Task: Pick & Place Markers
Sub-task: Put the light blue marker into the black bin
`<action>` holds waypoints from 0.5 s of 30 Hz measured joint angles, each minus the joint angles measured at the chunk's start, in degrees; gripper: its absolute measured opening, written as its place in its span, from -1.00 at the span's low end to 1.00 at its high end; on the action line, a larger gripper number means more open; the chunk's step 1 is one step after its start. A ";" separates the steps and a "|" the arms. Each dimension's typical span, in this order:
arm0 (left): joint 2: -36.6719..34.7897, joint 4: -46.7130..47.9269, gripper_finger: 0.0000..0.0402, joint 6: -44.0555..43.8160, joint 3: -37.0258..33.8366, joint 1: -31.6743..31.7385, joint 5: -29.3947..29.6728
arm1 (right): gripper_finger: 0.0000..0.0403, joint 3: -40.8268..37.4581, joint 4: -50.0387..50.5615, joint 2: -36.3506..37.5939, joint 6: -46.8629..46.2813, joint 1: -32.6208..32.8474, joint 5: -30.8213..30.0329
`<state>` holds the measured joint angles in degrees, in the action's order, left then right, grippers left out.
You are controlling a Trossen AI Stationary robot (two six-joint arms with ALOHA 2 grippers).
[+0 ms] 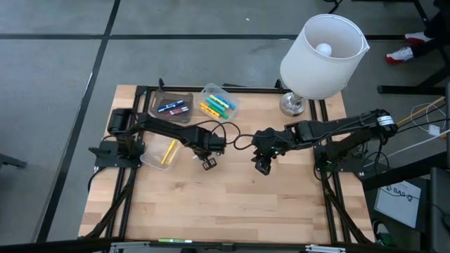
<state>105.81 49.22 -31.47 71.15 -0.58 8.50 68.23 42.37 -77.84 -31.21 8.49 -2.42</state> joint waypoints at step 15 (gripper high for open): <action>-16.69 0.65 -0.90 1.39 0.11 0.04 9.63 | -0.22 0.00 -2.30 -0.20 1.08 0.00 -0.02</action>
<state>89.12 49.87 -30.08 71.26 -0.54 18.13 68.23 40.07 -78.04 -30.13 8.49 -2.44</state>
